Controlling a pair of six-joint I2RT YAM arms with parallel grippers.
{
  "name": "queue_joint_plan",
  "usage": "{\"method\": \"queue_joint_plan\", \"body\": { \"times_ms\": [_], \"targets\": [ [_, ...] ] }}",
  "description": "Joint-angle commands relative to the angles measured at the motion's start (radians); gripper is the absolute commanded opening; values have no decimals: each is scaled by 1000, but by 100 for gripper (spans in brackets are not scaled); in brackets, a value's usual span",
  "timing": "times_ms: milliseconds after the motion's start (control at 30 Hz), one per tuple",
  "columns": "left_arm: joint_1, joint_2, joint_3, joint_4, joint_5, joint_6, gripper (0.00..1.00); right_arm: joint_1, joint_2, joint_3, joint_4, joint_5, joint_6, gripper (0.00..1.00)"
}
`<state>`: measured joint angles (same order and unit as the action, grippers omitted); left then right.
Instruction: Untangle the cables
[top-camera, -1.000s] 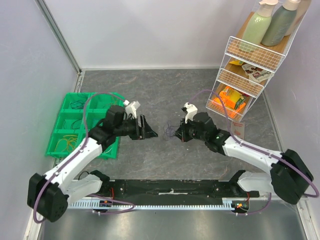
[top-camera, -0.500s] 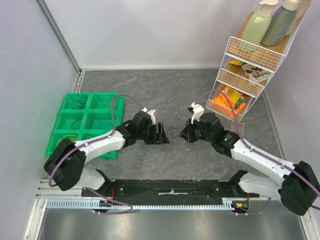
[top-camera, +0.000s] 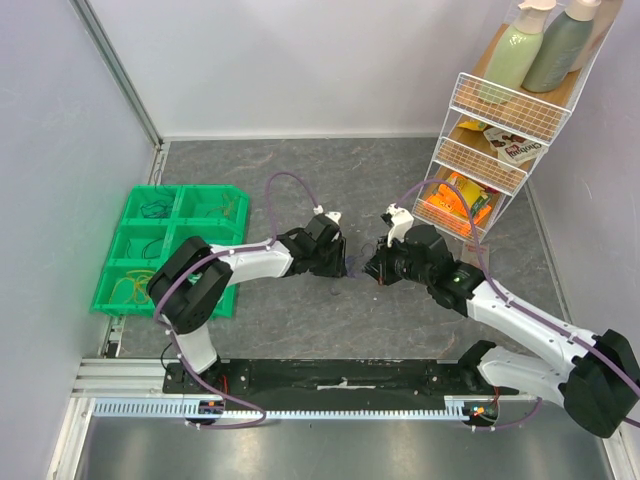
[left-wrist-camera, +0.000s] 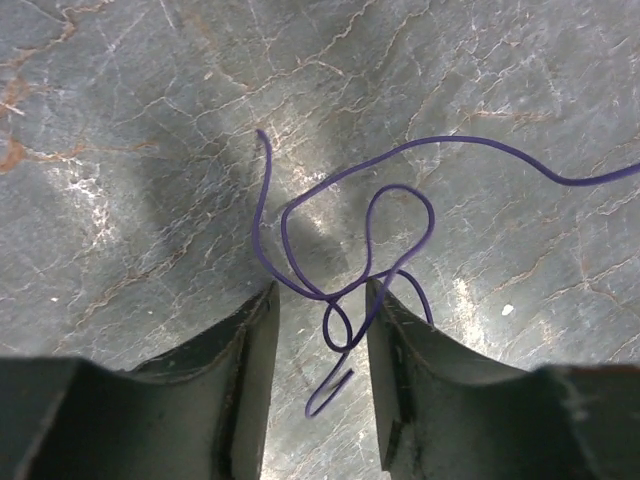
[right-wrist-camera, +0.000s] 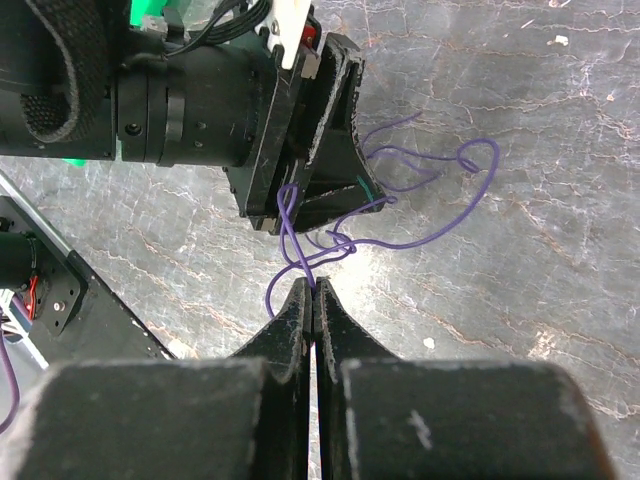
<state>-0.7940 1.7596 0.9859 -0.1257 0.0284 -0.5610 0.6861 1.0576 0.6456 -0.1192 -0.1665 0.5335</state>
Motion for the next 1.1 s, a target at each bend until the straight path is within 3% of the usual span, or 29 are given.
{"method": "queue_joint_plan", "body": {
  "times_ms": [0, 167, 433, 500, 633, 733, 900, 1067],
  "targets": [
    [-17, 20, 14, -23, 24, -23, 46, -10, -33, 31, 3, 8, -4, 0],
    [-33, -8, -32, -45, 70, -83, 57, -19, -27, 28, 1, 13, -15, 0],
    [-39, -86, -142, -14, 110, -132, 58, -22, -25, 17, -10, 16, -12, 0],
    [-39, -88, -148, 14, 128, -126, 48, -25, -24, 16, -11, 12, -10, 0],
    [-39, -74, -130, 5, 125, -122, 10, -23, -25, 19, -25, 5, -4, 0],
    [-39, -112, -141, -3, 122, -94, 2, -25, -38, 22, -51, 13, -35, 3],
    [-39, -280, -165, -61, 85, 2, 2, -25, -31, 17, -109, -24, -122, 23],
    [-39, -452, -112, -139, 234, 130, 2, -25, -36, 14, -112, -12, -138, 50]
  ]
}}
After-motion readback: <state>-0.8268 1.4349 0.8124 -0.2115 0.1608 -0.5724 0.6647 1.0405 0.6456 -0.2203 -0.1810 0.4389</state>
